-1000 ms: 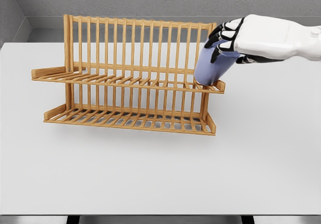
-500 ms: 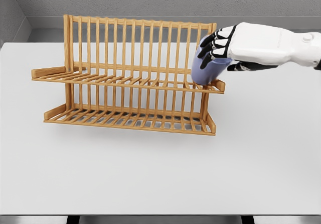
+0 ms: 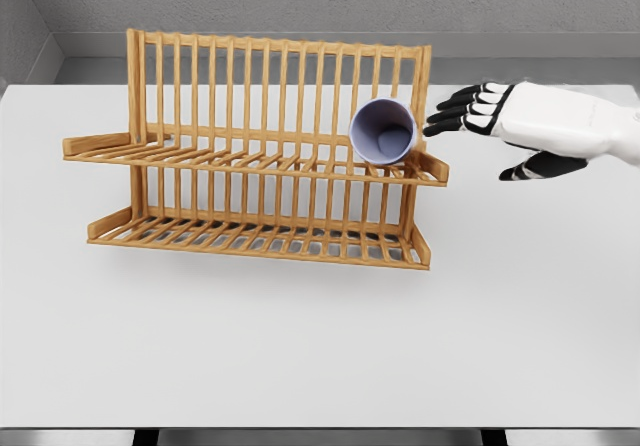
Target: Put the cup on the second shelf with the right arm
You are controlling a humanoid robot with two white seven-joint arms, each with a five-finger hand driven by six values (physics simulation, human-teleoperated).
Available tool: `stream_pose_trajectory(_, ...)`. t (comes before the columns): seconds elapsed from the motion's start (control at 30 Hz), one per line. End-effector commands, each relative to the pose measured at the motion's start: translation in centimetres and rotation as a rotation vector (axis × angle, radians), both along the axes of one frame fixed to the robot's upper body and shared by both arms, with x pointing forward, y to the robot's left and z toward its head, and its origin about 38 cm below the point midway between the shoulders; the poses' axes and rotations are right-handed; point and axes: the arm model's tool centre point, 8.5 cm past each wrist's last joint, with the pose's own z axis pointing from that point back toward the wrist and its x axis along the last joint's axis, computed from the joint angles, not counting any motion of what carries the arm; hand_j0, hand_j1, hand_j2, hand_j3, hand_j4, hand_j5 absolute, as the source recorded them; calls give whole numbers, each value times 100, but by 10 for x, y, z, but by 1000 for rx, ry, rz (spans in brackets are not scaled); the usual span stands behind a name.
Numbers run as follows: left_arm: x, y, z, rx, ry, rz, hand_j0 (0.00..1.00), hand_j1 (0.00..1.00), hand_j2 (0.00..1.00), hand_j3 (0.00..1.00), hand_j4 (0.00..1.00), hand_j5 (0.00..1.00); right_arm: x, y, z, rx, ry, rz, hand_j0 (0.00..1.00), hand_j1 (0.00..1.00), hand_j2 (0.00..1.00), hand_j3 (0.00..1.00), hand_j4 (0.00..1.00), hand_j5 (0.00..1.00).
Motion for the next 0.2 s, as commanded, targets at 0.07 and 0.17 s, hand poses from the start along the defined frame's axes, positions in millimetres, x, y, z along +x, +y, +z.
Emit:
stream_pose_trajectory(0.07,0,0,0,0,1,0,100,100,100,100,100,100,3,-61,-46,258,36,-270,100,100,100,100,100,100)
stream_pose_trajectory(0.17,0,0,0,-1,-3,2,100,100,100,100,100,100,-9,-89,-48,283,23,-350,100,100,100,100,100,100)
